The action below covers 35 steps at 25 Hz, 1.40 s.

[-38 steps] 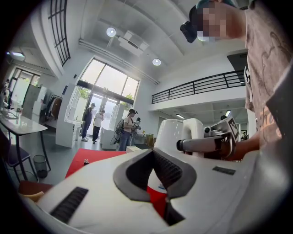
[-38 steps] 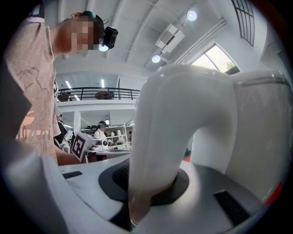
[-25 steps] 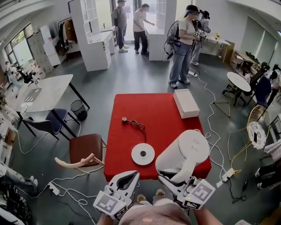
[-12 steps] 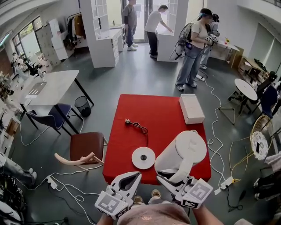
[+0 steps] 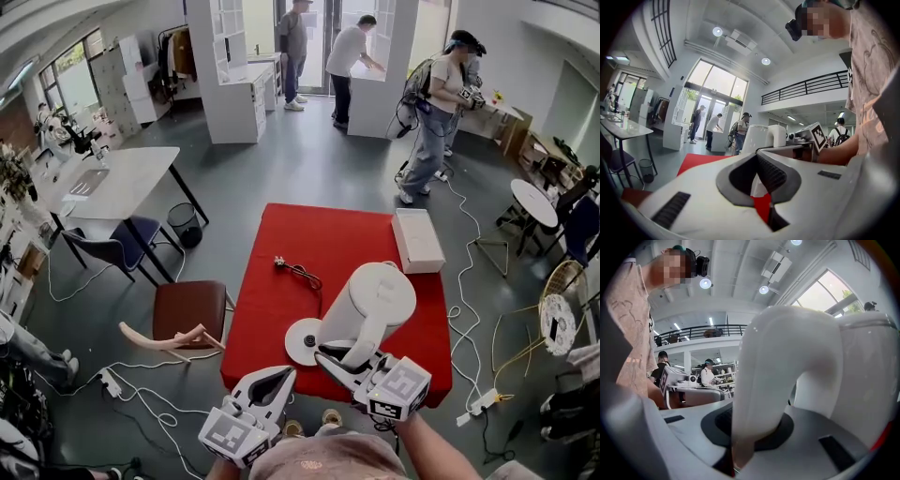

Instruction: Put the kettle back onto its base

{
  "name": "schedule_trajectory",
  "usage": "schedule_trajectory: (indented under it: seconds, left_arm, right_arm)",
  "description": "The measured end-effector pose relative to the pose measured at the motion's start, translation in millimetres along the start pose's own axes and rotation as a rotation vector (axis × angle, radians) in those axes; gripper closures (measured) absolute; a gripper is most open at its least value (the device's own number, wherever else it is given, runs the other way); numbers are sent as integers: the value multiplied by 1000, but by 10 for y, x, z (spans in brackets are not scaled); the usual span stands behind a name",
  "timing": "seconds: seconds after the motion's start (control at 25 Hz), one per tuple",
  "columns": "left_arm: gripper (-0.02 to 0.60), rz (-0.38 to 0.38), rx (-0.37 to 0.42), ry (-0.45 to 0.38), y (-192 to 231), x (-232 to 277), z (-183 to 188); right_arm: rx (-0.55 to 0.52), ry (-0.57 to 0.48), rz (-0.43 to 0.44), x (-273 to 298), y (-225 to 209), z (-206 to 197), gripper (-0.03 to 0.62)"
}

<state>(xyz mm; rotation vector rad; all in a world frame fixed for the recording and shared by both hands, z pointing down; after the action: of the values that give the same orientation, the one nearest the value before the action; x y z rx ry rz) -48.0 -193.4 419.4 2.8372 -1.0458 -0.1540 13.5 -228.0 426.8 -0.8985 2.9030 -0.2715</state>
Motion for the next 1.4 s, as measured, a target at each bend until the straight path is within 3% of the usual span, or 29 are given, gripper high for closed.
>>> schedule_trajectory:
  seconds: [0.24, 1.08, 1.4]
  left_arm:
    - [583, 29, -3, -6, 61, 30, 31]
    - [583, 125, 10, 12, 455, -99, 31]
    - [583, 116, 13, 10, 474, -37, 39]
  right_arm:
    - [-1, 25, 31, 235, -226, -71, 525]
    - [53, 131, 130, 726, -217, -776, 525]
    - [25, 146, 145, 776, -163, -818, 525]
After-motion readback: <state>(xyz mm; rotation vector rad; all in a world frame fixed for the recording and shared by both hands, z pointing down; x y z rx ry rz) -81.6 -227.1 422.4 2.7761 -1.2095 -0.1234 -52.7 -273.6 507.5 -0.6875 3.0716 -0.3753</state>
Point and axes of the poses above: the fingertips, and each gripper's own axes: x forward along the fingers, y to its left, z out of its top, the point moved 1 cm from there along -x, backward along the fingers, and after that the axes turned 9 degrees about -y, right-handed, at the moved point
